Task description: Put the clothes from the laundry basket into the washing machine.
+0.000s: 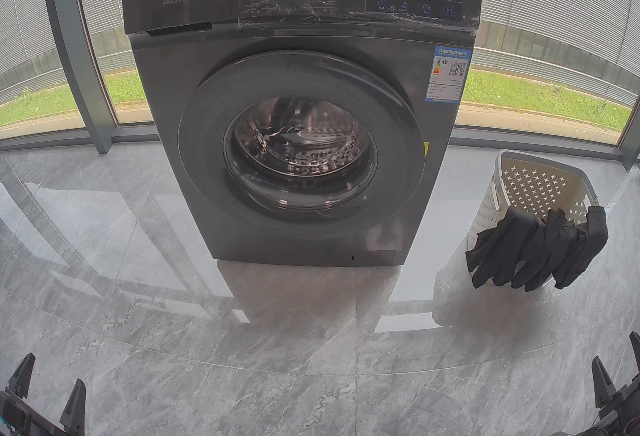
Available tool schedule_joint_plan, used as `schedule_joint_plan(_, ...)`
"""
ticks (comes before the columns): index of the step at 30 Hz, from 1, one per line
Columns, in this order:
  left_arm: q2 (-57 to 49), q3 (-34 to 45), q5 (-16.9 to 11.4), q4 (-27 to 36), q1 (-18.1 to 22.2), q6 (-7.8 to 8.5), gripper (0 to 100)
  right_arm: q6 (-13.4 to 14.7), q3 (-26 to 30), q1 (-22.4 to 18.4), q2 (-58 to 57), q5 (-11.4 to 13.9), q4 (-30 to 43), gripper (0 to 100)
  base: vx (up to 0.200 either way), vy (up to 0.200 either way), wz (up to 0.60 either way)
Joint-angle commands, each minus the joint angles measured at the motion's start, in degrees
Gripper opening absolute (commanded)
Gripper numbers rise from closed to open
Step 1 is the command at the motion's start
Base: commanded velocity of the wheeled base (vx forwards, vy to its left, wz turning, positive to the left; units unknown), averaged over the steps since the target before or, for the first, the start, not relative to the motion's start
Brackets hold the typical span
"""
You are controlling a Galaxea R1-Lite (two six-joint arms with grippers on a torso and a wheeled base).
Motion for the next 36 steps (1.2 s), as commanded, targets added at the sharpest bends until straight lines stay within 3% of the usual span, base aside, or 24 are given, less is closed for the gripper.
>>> schedule_joint_plan(1, -1.0, 1.0, 0.0, 0.0, 0.0, -0.02, 100, 0.0, 0.9, 0.0, -0.8, 0.0, 0.0, 100, 0.200, 0.000, 0.00)
schedule_joint_plan(23, -1.0, 1.0, -0.1, 0.0, 0.0, -0.11, 100, 0.0, 0.9, 0.0, -0.8, 0.0, 0.0, 100, 0.009, 0.000, -0.08)
schedule_joint_plan(36, -1.0, 1.0, -0.1, 0.0, 0.0, -0.19, 100, 0.0, 0.9, 0.1, -0.9, 0.1, -0.1, 100, 0.000, -0.185, 0.00)
